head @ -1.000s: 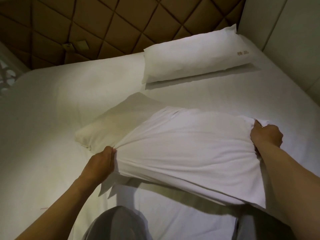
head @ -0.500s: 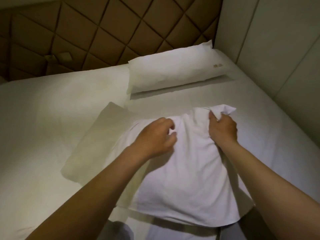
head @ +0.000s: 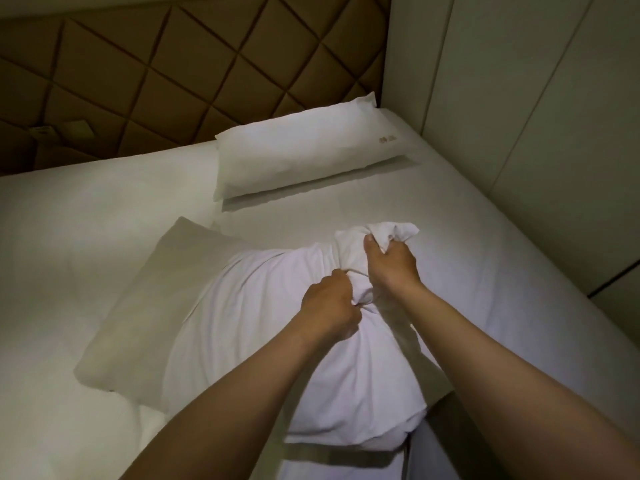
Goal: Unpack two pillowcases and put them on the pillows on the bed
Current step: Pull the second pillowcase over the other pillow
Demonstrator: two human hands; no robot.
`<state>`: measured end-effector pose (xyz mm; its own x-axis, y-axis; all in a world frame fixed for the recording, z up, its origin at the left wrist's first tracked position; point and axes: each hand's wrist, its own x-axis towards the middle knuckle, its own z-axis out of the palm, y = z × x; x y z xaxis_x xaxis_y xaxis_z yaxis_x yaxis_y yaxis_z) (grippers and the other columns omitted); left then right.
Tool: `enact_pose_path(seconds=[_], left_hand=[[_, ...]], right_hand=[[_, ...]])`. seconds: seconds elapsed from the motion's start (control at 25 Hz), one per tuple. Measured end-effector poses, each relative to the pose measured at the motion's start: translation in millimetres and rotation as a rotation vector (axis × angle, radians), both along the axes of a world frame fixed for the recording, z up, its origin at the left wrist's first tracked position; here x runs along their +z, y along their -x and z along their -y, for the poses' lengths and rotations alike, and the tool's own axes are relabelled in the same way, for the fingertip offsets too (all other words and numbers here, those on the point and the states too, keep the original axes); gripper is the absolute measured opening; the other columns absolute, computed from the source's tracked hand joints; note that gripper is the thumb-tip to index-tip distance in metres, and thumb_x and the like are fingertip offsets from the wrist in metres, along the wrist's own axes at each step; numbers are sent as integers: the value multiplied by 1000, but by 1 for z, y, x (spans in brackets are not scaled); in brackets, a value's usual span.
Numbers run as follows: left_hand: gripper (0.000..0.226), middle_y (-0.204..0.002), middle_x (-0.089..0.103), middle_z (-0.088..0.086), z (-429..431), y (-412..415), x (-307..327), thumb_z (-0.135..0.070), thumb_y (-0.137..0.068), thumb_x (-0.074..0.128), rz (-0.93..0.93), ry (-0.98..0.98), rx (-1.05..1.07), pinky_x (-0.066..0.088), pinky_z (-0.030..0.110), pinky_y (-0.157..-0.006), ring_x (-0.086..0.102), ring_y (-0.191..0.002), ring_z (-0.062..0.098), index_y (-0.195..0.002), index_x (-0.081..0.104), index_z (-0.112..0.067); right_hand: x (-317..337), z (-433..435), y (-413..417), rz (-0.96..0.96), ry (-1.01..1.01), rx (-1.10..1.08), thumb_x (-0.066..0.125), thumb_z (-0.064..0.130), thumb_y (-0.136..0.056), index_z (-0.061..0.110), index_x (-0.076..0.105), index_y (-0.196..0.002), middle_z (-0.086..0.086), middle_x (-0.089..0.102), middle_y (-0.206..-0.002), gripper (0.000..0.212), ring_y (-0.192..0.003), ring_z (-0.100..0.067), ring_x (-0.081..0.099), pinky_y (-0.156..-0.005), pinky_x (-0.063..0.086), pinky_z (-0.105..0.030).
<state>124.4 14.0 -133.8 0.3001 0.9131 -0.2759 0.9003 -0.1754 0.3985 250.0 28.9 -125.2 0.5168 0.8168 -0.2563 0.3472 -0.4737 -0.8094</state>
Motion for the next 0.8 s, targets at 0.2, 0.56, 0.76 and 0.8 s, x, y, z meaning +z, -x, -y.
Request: enact_pose_path(seconds=[0.2,0.56,0.76,0.8], left_hand=[[23,-108,61,11,-23,7,8,-26,-83,52,188,-76,153,44,31,-73,59,-93,31,-102,51,-13],[15,-94,54,5,-124,-6,67,-18,-85,53,362,-434,419,41,31,-72,55,-86,28,-96,49,-9],[53,-133,50,17,-138,-34,33,-28,-89,58,218,-188,257,44,34,-94,53,-119,35,-135,39,-8],[65,-140,43,16,-129,-43,20,-36,-88,61,172,-159,116,42,35,-99,48,-124,33,-142,33,-11]], right_hand=[[1,16,-50,-204,42,185,53,57,-90,20,58,-124,-1,62,-123,51,-105,-24,62,-94,52,-43],[10,12,-34,-627,-40,202,64,60,-81,33,53,-126,4,65,-119,53,-101,-23,66,-76,60,-42],[-31,-15,-46,-394,-281,-104,70,22,-84,24,61,-106,5,66,-101,24,-83,-13,65,-65,53,-22],[-47,-14,-51,-384,-270,-185,68,19,-85,23,62,-104,4,67,-100,19,-85,-15,65,-68,52,-24]])
